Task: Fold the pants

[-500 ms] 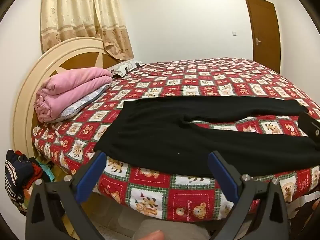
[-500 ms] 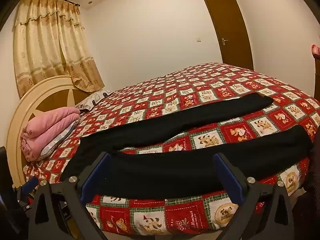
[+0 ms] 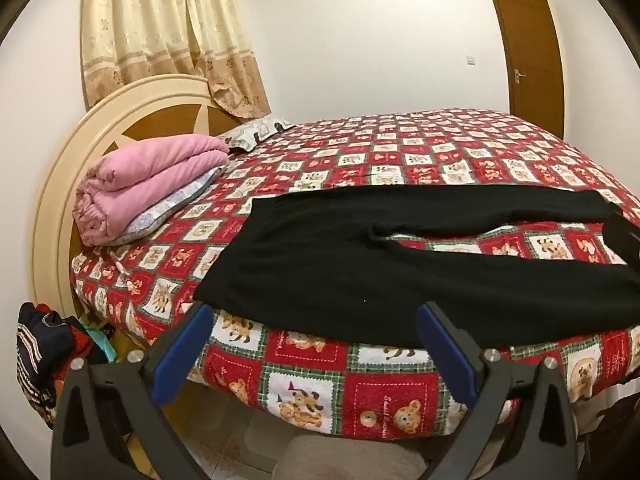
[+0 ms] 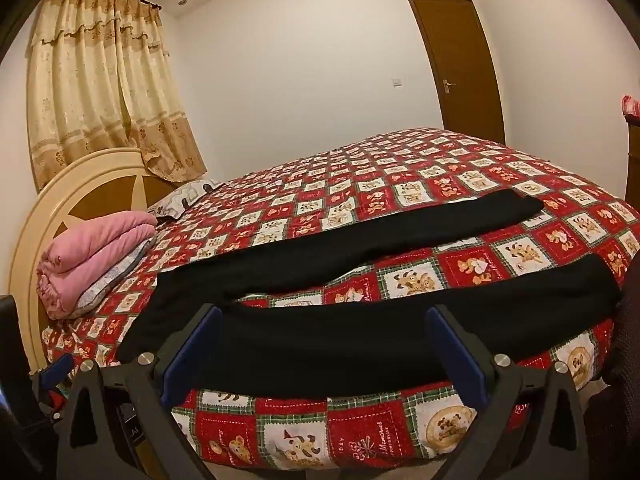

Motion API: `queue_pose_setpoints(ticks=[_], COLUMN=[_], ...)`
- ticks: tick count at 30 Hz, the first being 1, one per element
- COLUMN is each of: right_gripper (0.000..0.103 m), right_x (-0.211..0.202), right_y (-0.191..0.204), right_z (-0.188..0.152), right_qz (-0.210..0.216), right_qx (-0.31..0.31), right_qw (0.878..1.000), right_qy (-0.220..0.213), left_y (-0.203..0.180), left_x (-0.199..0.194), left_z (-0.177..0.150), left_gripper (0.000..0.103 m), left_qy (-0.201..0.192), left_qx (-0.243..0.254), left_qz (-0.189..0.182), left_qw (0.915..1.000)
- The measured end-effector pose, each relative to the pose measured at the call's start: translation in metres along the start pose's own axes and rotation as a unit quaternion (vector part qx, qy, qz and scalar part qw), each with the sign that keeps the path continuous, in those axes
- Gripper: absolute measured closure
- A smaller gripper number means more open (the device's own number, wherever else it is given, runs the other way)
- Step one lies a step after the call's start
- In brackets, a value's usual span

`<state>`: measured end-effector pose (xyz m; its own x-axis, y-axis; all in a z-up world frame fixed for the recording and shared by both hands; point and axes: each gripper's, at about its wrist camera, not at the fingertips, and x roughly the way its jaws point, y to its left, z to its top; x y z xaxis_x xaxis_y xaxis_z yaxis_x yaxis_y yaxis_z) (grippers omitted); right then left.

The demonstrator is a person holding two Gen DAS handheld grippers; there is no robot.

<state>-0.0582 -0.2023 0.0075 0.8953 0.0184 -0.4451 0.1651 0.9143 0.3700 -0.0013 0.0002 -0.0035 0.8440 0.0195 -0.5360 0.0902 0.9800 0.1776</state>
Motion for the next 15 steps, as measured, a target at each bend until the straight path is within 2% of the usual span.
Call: queue_pose_setpoints(ticks=[15], right_gripper=[0.001], right_x=[0.006], right_y=[0.0088], right_z=[-0.0097], right_qz=[-0.002], right_qx=[-0.014], right_qw=[1.0], right_qy=[0.003], left_y=[0.0001], left_x=[0.0008], left_z=[-0.0011], left_gripper=[0.0], left_qy=[0.002], left_qx=[0.001], left_qz=[0.005], left_qw=[1.0])
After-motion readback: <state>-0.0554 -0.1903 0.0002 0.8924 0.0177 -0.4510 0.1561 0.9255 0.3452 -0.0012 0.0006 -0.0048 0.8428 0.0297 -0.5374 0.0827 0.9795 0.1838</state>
